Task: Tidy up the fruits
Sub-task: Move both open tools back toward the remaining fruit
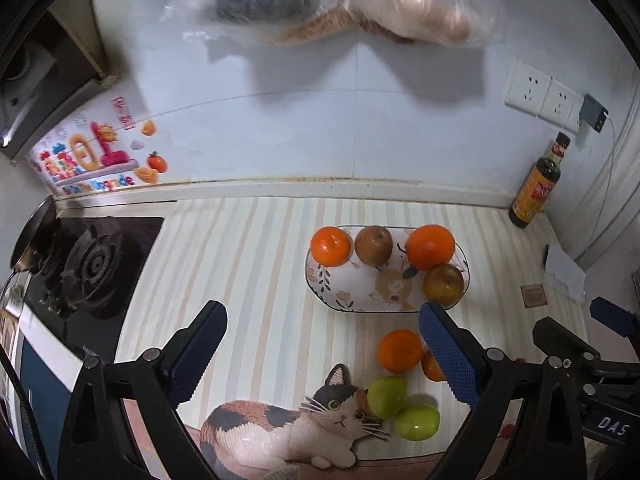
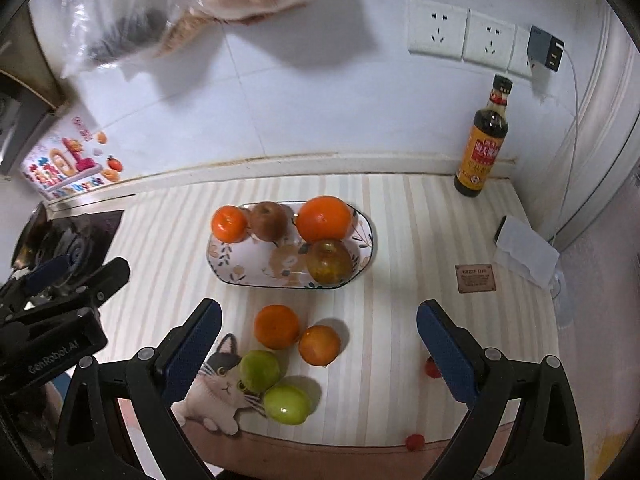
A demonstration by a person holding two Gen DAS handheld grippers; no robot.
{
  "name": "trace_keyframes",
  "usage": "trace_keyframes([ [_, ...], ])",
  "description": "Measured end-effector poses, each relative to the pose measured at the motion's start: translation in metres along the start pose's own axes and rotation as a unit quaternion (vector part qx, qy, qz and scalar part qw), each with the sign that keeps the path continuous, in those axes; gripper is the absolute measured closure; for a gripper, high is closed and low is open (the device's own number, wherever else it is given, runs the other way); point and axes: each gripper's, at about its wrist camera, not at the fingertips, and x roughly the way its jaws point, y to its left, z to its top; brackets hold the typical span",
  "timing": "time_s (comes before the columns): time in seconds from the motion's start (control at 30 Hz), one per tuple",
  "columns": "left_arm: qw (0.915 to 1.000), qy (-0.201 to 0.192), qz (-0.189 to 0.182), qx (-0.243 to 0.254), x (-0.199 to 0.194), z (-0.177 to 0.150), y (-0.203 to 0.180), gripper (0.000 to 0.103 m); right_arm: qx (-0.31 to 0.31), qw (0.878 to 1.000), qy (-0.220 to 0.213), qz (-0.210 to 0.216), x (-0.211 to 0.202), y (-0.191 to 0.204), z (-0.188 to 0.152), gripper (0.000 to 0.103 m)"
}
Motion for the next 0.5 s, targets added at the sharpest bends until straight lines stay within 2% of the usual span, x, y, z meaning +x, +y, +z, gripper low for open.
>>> trace_keyframes([
  [0.07,0.9999,-0.001,0.004,-0.011,-0.005,-0.003,0.000,0.004,-0.001,1.000,-0.005,0.013,-0.008,-0.002,-0.001,0.003],
  [0.13,0.9997,0.011,0.000,-0.024,-0.003,-0.008,0.000,0.000,0.001,1.000,-0.004,0.023,-0.012,-0.005,-0.004,0.002],
  [0.27,0.9990,0.037,0.012,-0.023,0.012,-0.021,-0.003,0.000,0.002,0.999,0.016,0.037,0.002,-0.013,-0.012,0.001],
  [0.4,0.9956,0.090,0.028,0.000,0.047,-0.042,-0.007,0.000,0.018,0.994,0.083,0.064,0.042,-0.022,-0.030,0.001],
  [0.5,0.9894,0.140,0.037,0.009,0.079,-0.060,-0.007,0.000,0.042,0.979,0.165,0.112,0.090,-0.025,-0.053,0.001],
])
